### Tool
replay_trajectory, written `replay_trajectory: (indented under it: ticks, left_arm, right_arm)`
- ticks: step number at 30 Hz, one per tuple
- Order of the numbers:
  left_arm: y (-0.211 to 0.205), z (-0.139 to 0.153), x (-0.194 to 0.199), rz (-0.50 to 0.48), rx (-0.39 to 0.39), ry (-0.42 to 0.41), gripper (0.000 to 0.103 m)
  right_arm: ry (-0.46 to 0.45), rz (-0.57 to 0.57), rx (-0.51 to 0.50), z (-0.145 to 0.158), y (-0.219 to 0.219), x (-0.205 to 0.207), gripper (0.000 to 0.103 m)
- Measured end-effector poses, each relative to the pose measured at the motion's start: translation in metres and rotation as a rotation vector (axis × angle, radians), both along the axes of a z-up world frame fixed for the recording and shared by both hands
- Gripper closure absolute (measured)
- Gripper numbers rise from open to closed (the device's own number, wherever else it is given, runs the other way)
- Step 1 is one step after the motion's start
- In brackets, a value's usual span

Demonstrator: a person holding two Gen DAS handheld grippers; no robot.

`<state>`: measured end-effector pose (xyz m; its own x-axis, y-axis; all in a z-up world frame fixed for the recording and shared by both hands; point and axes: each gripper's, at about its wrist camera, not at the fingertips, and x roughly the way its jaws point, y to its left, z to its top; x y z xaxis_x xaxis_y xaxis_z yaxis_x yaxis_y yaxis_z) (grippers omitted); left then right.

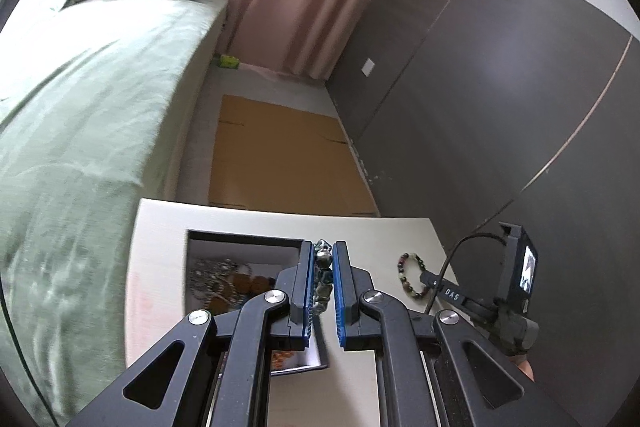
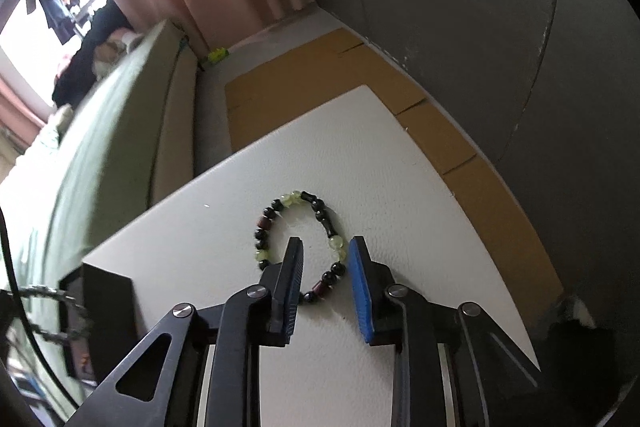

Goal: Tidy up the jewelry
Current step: 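Drop the grey bracelet into the box with the left gripper while the right gripper grasps the black-and-green bracelet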

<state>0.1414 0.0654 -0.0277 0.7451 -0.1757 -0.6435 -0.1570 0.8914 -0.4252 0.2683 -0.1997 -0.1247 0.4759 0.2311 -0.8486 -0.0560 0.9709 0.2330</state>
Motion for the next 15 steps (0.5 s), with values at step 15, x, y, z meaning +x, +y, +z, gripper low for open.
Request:
replay_trajectory:
  ticks: [15]
  left_arm:
    - [0.02, -0.014, 0.0, 0.055, -0.006, 0.094, 0.082]
  right_arm:
    - [-0.039, 0.122, 0.015, 0.028, 0.014, -0.018, 0.094]
